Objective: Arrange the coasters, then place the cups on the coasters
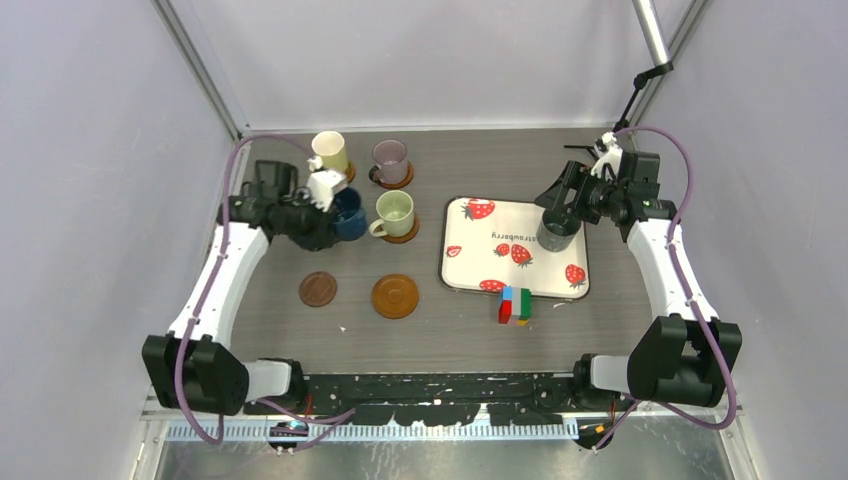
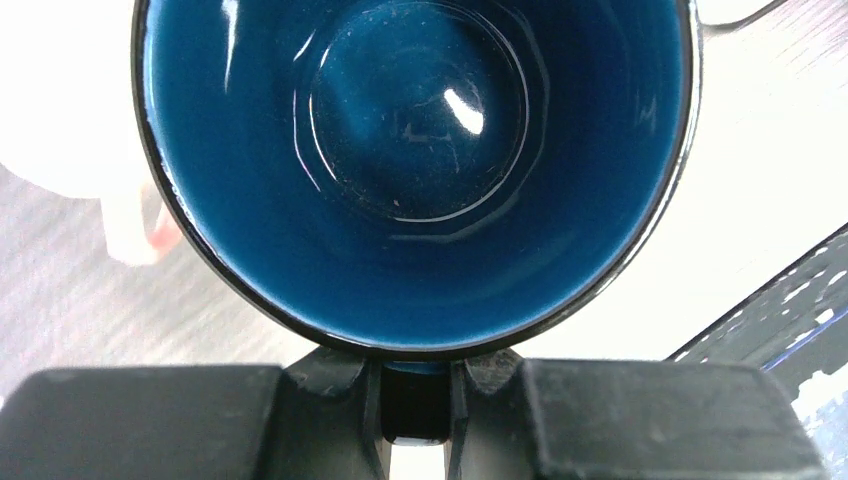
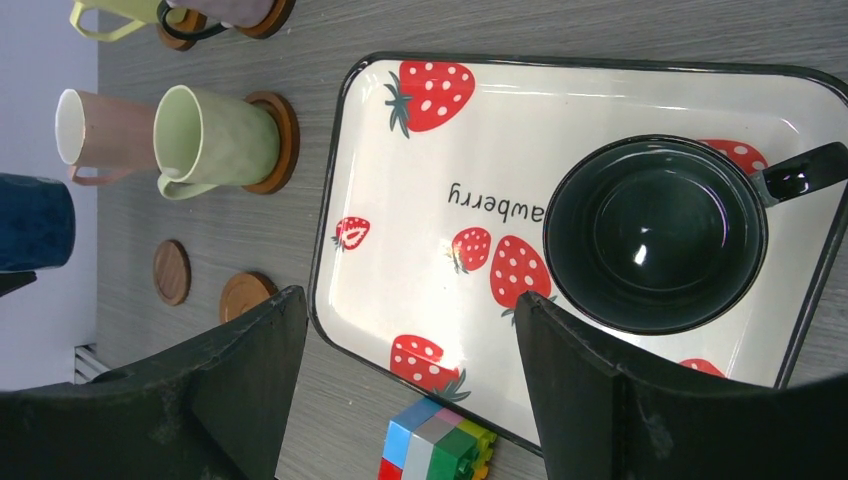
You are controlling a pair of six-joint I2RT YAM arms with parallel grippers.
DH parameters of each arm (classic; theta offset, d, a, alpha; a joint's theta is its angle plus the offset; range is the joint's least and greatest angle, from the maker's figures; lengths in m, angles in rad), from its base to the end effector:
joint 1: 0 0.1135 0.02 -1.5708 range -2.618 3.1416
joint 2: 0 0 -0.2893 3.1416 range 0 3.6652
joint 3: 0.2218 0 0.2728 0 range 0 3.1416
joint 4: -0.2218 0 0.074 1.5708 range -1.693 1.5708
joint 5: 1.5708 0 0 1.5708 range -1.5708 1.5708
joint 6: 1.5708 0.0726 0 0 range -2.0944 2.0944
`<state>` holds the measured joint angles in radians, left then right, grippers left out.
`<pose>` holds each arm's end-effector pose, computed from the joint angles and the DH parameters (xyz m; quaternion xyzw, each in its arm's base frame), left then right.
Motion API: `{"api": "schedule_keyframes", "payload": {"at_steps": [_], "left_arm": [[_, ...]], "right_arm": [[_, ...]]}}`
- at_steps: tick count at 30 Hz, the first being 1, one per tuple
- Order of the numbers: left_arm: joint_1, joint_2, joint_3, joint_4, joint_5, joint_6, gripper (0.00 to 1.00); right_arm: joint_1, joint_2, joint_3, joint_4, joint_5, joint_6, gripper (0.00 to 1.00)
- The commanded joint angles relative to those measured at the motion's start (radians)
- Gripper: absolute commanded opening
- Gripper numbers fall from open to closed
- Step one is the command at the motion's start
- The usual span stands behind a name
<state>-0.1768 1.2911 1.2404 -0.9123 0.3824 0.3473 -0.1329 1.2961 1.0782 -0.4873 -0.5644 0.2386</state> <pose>0.2804 -0.0776 0.3220 0.2976 0.8901 -0.1557 0.3082 0.3197 -0.0036 0.3053 0.0462 0.8785 0.2737 0.3889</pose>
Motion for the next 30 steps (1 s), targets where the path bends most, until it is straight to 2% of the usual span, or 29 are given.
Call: {"api": "schedule_keyframes", "payload": {"at_steps": [1, 11, 15, 20, 30], "left_arm": [[0.203, -0.120, -0.087, -0.084, 0.136, 0.187, 0.00], [0.476, -0.258, -0.353, -0.082, 0.165, 0.401, 0.00], [0.494, -0.287, -0.453, -0.040, 0.153, 0.460, 0.00], [0.493, -0.363, -0.545, 0.041, 0.148, 0.451, 0.00], [0.493, -0.275, -0.596, 0.172, 0.126, 0.390, 0.00]], "right_arm": [[-0.004, -0.005, -0.002, 0.021, -0.016, -0.012, 0.80], [-0.004, 0.022, -0.003, 0.018, -0.012, -0.019, 0.79], [-0.003, 0.035, 0.000, 0.019, -0.013, -0.021, 0.79], [-0.004, 0.057, 0.003, 0.019, -0.020, -0.016, 0.78], [-0.004, 0.062, 0.003, 0.018, -0.022, -0.018, 0.78]]}}
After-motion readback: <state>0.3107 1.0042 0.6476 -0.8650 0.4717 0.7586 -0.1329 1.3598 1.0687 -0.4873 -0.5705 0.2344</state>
